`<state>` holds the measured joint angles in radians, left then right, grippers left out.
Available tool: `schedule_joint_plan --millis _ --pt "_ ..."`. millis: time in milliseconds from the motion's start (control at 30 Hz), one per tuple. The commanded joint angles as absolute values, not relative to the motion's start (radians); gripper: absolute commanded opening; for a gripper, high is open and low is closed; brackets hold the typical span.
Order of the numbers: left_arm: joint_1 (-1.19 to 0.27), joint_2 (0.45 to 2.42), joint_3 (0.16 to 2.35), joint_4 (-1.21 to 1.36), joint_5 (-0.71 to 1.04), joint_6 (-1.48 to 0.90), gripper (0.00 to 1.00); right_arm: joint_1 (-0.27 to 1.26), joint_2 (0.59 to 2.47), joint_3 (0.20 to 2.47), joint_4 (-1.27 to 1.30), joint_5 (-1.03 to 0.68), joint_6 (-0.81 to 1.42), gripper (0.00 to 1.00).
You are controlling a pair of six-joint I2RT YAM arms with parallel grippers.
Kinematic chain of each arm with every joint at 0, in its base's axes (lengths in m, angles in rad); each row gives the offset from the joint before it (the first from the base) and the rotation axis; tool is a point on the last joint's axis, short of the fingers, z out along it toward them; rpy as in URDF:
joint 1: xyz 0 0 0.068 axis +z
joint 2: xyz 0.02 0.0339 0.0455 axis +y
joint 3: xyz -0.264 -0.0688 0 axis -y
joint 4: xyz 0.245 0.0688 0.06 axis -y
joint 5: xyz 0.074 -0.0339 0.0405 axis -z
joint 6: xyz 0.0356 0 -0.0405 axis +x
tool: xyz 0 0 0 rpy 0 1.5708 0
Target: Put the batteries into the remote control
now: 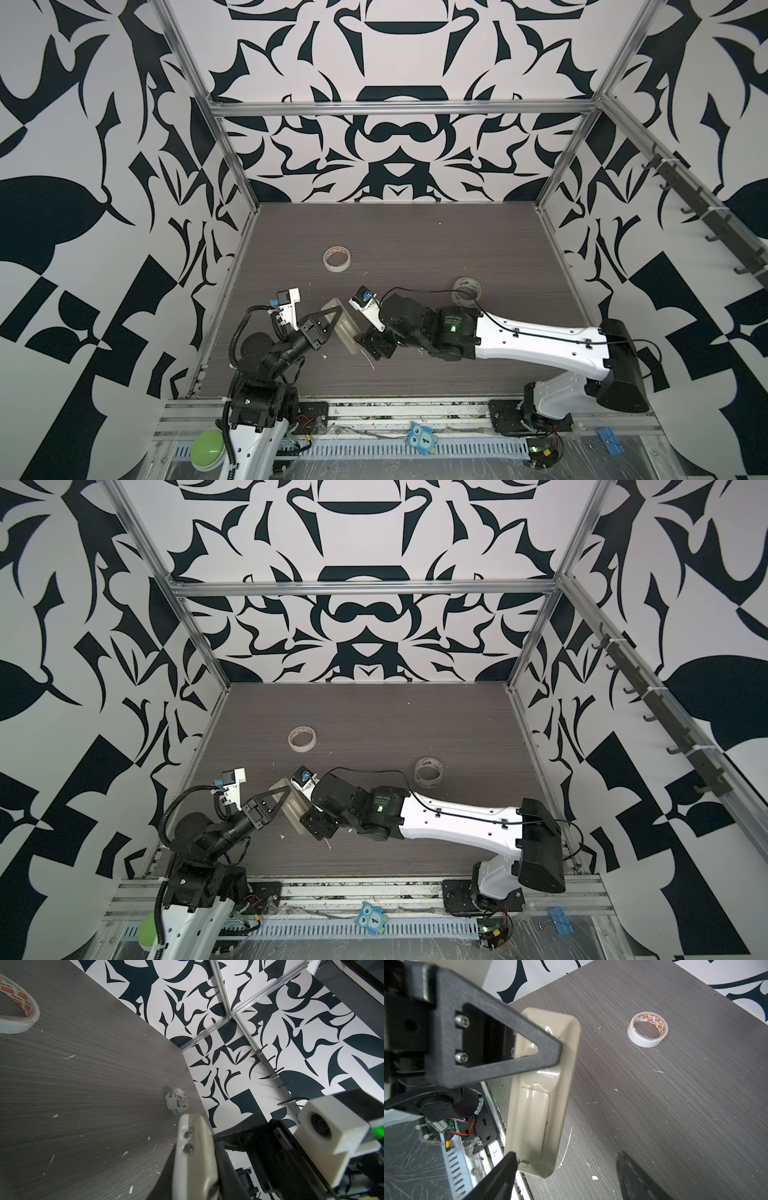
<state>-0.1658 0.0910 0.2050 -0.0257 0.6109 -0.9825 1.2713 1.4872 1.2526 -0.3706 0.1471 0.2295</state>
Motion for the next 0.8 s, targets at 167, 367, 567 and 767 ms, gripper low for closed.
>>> schedule_joint_plan --millis 167,367,567,767 --pt "-0.169 0.086 0.239 0.012 0.626 -0.970 0.00 1.264 1.496 1.256 -0.363 0.165 0.232 0.79" --pt "-0.169 0.086 0.242 0.006 0.624 -0.968 0.00 1.263 1.504 1.256 -0.366 0.173 0.231 0.78" --pt "-0.169 0.086 0.244 0.005 0.625 -0.967 0.00 1.260 1.514 1.254 -0.365 0.173 0.232 0.78" --pt "-0.169 0.084 0.243 0.007 0.626 -0.966 0.00 1.256 1.522 1.253 -0.366 0.178 0.233 0.78"
